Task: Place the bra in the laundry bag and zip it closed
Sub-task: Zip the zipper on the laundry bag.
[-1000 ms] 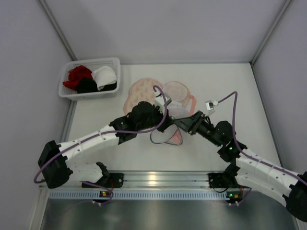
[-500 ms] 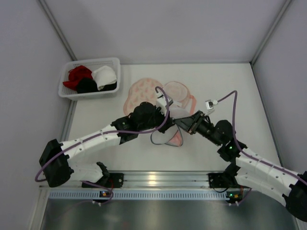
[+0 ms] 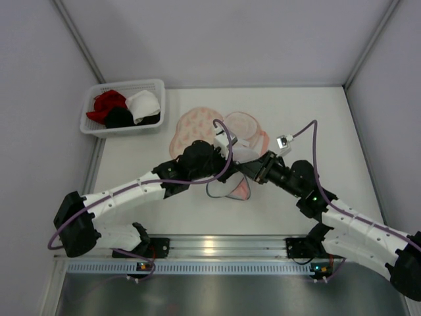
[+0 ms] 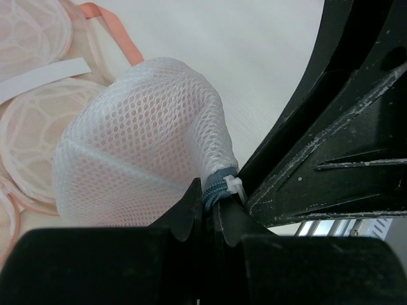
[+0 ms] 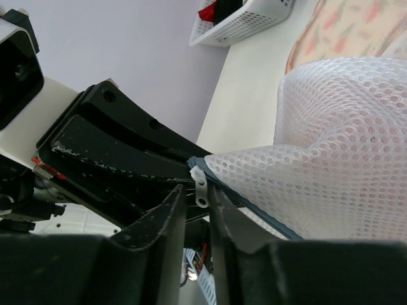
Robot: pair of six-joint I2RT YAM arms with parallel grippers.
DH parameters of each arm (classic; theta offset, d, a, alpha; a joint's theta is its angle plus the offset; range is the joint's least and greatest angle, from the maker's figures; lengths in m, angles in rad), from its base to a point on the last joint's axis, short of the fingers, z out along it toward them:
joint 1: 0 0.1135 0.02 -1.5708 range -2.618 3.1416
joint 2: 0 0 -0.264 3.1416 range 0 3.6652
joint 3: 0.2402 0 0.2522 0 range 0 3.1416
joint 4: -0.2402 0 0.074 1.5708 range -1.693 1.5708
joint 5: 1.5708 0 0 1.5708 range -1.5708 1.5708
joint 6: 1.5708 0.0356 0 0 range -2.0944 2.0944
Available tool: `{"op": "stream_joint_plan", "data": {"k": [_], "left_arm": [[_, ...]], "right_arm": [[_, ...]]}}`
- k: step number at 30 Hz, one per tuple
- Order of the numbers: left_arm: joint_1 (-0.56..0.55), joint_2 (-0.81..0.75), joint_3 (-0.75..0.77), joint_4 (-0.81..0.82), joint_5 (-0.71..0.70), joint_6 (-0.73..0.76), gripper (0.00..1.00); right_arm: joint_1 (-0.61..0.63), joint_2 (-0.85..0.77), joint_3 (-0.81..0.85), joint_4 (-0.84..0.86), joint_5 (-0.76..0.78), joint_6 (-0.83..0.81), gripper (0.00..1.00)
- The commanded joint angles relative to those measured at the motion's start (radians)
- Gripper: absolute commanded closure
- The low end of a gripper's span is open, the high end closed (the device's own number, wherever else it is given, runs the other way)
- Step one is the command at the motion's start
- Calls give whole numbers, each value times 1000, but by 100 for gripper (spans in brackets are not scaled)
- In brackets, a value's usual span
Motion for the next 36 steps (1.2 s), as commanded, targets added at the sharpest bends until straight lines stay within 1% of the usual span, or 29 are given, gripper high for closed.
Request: {"op": "stream_joint_plan", "data": {"k": [1, 4, 8, 11, 12, 14, 15, 16, 17, 18, 19, 20, 22, 24, 26, 28, 30, 33, 36], "left_arm": [[-12, -43, 17, 90, 38, 8, 100], [-12, -54, 6, 112, 47, 5, 100], [-12, -60, -3, 113, 38, 4, 100], [-11, -77, -12, 113, 5, 2, 100], [-11, -84, -16, 112, -3, 4, 100], [-12, -106, -25, 106, -12, 11, 98], [-12, -113, -26, 95, -12, 21, 90], [-11, -120, -23, 83, -12, 40, 61], [-11, -136, -20, 68, -8, 54, 43], [-11, -144, -17, 57, 0, 70, 31], [-11, -156, -7, 17, 4, 94, 4], [-11, -181, -3, 6, 11, 109, 2], [-9, -213, 9, -24, 18, 166, 2], [-8, -253, 18, -46, -5, 203, 2], [-3, -279, 27, -78, 36, 264, 2], [0, -287, 38, -112, 90, 368, 2], [4, -275, 44, -166, 98, 413, 2], [39, -221, 55, -236, 204, 478, 2], [57, -143, 73, -267, 259, 502, 2]], "right_arm": [[-11, 5, 39, 14, -4, -15, 81], [-11, 5, 38, 23, -3, -13, 100], [-10, -10, 35, 17, 1, -25, 100], [-11, -30, 38, -26, 20, -53, 100], [-10, -36, 47, -79, 30, -74, 100], [-11, -50, 62, -124, 51, -108, 100], [-11, -51, 85, -156, 56, -126, 100], [-11, -56, 96, -203, 65, -163, 100], [-11, -56, 105, -225, 63, -182, 100], [-13, -56, 123, -245, 63, -209, 100], [-14, -53, 128, -265, 57, -220, 100], [-14, -45, 131, -274, 50, -231, 100], [-20, -35, 139, -282, 18, -245, 100], [-23, -18, 136, -279, -18, -258, 100], [-23, 4, 141, -279, -45, -275, 100], [-27, 14, 148, -281, -88, -311, 100], [-25, 19, 157, -302, -105, -343, 100], [-27, 4, 164, -333, -117, -384, 100], [-28, -18, 171, -372, -124, -419, 100]]}}
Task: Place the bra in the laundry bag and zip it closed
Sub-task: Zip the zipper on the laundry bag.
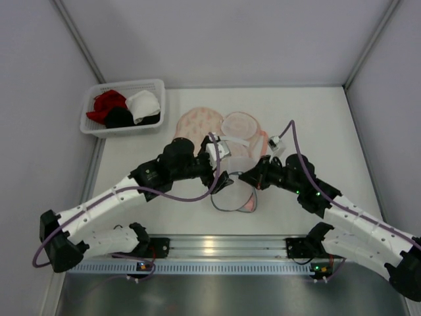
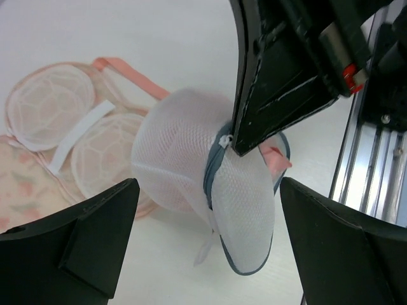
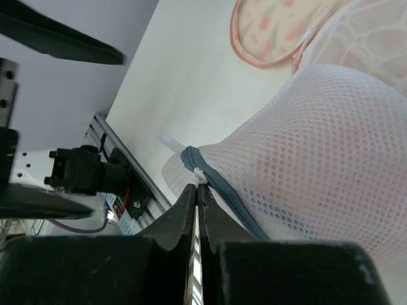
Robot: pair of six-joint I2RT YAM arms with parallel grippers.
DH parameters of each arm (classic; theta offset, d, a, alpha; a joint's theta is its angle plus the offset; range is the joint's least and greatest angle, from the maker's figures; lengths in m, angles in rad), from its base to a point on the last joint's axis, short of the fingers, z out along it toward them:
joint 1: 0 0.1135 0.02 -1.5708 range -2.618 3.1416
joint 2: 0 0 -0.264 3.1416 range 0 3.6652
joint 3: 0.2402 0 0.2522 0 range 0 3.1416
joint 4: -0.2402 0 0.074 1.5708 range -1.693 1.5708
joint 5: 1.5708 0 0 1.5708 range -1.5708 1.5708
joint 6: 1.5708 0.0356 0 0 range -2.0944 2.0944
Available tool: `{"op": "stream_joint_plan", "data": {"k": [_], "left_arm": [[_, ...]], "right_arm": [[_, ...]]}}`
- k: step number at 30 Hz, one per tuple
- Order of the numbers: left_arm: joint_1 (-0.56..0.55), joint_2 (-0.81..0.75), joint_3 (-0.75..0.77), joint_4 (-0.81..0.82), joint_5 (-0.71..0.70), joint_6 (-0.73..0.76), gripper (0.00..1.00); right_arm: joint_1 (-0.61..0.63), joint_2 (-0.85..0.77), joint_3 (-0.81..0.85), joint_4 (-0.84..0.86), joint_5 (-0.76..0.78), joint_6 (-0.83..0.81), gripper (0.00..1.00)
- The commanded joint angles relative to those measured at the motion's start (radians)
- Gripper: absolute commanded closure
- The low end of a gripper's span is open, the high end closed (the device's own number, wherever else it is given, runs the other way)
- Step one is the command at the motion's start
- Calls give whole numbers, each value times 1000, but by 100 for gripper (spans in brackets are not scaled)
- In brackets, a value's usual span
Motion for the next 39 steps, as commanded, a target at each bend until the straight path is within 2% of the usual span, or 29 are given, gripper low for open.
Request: {"op": "stream_joint_plan", "data": {"k": [1, 6, 10, 13, 14, 15, 16, 21, 24, 30, 33, 36, 39], "left_arm": [[18, 86, 43, -78, 107, 79, 2], [20, 186, 72, -75, 143, 85, 4], [21, 212, 90, -77, 175, 102, 15], [23, 218, 87, -39, 155, 88, 51], [26, 217, 83, -20, 146, 76, 77], [26, 217, 65, 3, 137, 43, 92], [27, 217, 57, 27, 102, 23, 100], [27, 188, -1, 100, -6, -95, 100], [27, 107, -86, 182, -47, -177, 100], [35, -36, -204, 268, -94, -357, 100], [35, -95, -256, 307, -119, -437, 100], [35, -162, -311, 322, -179, -496, 100], [35, -237, -354, 327, -181, -525, 100]], "right_arm": [[-15, -36, 65, -30, -36, -81, 100], [-14, -34, 71, -42, -69, -106, 100], [-14, -33, 66, -45, -88, -110, 100], [-16, -41, 65, -52, -79, -112, 100], [-16, -44, 65, -55, -76, -110, 100], [-16, -45, 66, -59, -62, -107, 100], [-16, -56, 65, -64, -56, -107, 100], [-22, -84, 82, -168, 88, -77, 100], [-37, -108, 82, -228, 168, -41, 100], [-69, -131, 57, -257, 227, -5, 100], [-72, -122, 36, -242, 205, 9, 100], [-72, -120, 20, -240, 194, 18, 100], [-72, -130, 8, -257, 198, 14, 100]]}}
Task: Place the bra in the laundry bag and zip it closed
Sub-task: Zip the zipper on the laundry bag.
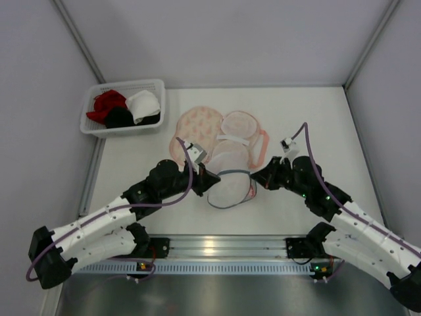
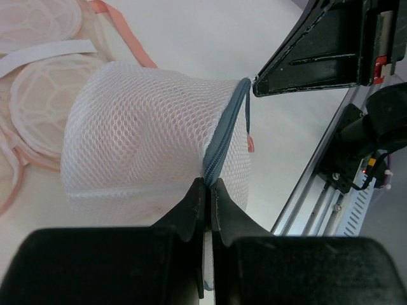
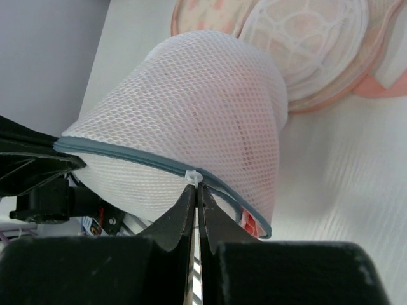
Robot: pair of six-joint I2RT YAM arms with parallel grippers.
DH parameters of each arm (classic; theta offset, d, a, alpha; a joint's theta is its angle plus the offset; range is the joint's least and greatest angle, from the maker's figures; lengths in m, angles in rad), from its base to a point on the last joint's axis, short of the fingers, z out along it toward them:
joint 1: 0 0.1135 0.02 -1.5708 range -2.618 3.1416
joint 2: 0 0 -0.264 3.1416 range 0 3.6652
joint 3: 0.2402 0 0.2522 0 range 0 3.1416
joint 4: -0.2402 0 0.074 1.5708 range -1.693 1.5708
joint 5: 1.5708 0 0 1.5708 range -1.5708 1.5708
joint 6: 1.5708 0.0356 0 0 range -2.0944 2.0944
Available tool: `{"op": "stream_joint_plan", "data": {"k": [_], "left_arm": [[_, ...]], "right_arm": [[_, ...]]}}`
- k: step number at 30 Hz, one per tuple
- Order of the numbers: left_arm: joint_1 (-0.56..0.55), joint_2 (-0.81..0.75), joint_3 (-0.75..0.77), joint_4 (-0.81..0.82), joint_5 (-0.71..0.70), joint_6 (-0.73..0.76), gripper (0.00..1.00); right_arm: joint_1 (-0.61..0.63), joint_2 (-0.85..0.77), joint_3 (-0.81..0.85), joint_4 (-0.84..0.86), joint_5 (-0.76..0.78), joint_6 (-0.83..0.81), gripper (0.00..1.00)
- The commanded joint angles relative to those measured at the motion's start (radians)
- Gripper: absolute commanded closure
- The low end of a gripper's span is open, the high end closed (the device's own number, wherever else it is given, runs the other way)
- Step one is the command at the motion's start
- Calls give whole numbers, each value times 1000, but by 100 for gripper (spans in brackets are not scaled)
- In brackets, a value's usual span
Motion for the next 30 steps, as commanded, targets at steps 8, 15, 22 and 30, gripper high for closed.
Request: {"op": "stream_joint_plan", "data": {"k": [8, 15, 22, 30], "left_arm": [[7, 25, 169, -182, 102, 139, 2], [6, 174, 319, -216, 137, 368, 2], [6, 435, 454, -277, 292, 489, 2], [4, 555, 557, -280, 258, 608, 2]], "right_arm": [[-26, 46, 43, -30, -26, -140, 100], [-26, 80, 95, -41, -67, -231, 100], [-26, 87, 123, -58, -73, -278, 100], [-26, 80, 131, -33, -122, -309, 100]]}}
